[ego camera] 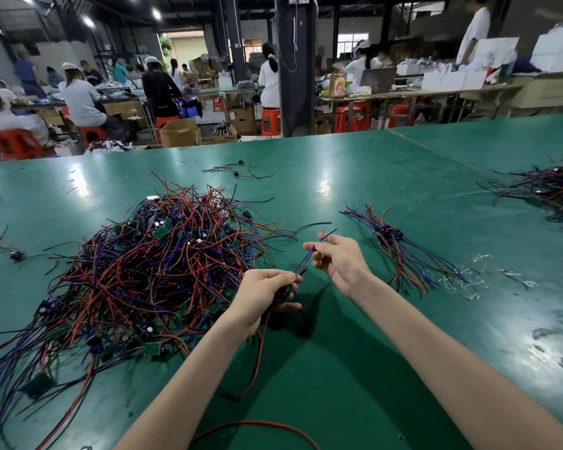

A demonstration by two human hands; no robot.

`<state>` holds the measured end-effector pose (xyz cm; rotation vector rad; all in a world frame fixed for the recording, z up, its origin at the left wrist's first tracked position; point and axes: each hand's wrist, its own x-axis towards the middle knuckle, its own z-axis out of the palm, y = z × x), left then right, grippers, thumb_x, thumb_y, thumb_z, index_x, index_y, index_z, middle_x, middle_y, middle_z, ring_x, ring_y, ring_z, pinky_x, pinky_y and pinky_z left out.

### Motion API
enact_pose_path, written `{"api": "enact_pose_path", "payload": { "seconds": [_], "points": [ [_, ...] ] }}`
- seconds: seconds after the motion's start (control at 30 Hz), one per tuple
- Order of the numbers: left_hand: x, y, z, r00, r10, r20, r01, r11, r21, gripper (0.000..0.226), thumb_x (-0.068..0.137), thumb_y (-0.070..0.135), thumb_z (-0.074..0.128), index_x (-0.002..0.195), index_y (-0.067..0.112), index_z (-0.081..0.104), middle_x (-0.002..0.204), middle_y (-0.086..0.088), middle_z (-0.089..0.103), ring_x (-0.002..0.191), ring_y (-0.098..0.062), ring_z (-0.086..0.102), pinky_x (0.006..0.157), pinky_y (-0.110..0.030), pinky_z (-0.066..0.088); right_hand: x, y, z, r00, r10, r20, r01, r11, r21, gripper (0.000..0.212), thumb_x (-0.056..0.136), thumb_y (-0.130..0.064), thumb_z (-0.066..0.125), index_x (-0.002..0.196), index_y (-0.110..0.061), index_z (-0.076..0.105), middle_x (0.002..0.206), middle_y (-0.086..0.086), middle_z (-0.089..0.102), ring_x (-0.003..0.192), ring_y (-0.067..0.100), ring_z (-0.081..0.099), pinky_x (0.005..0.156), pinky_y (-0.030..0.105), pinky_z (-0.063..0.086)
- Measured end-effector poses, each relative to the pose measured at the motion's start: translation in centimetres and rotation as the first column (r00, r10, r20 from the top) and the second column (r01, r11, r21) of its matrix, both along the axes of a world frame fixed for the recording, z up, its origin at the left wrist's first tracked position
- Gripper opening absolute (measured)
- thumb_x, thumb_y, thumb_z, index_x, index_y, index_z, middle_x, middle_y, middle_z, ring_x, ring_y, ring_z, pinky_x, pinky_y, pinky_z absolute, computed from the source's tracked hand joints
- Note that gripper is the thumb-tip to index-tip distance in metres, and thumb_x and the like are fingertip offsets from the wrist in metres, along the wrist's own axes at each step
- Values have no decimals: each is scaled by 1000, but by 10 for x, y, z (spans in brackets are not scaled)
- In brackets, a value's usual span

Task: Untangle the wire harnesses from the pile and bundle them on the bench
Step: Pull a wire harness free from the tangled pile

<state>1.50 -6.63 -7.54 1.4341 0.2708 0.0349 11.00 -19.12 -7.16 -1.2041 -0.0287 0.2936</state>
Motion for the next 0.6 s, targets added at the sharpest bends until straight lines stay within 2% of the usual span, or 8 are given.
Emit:
{"api": "enact_pose_path", "payload": {
  "seconds": [0.13, 0.27, 0.4, 0.6],
  "points": [
    [0, -1, -1, 1000, -5, -5, 5, 1000, -14, 19, 91, 0, 56, 79, -3, 70, 59, -5, 59, 45, -9, 51, 48, -27, 54, 5, -2, -1, 1000, -27, 8, 27, 999, -21, 21, 94, 12, 37, 99, -6, 47, 77, 10, 59, 48, 9, 40, 43, 17, 34],
    [-1, 0, -1, 1000, -9, 2, 9, 1000, -4, 18, 91, -1, 56, 80, -5, 69, 59, -6, 59, 46, -10, 51, 49, -27, 54, 6, -6, 1, 1000, 14, 2, -14, 1000, -3, 28, 94, 12, 32, 90, -9, 49, 72, 7, 51, 37, 4, 34, 36, 16, 27],
    [-3, 1, -1, 1000, -8, 5, 8, 1000, -26, 17, 91, -1, 56, 81, -6, 69, 59, -6, 60, 47, -10, 52, 50, -26, 54, 4, -2, 2, 999, 34, -17, -33, 998, 53, 27, 94, 12, 31, 90, -7, 50, 68, 5, 45, 38, 6, 33, 37, 18, 30],
    [-6, 4, -2, 1000, -12, 9, 12, 1000, -25, 18, 92, 0, 56, 80, -5, 70, 59, -5, 60, 47, -11, 53, 51, -27, 55, 1, -2, 0, 1000, 2, -27, 1, 996, 93, 23, 97, 6, 32, 89, -3, 52, 65, 7, 48, 38, 7, 37, 38, 20, 35]
  ]
}}
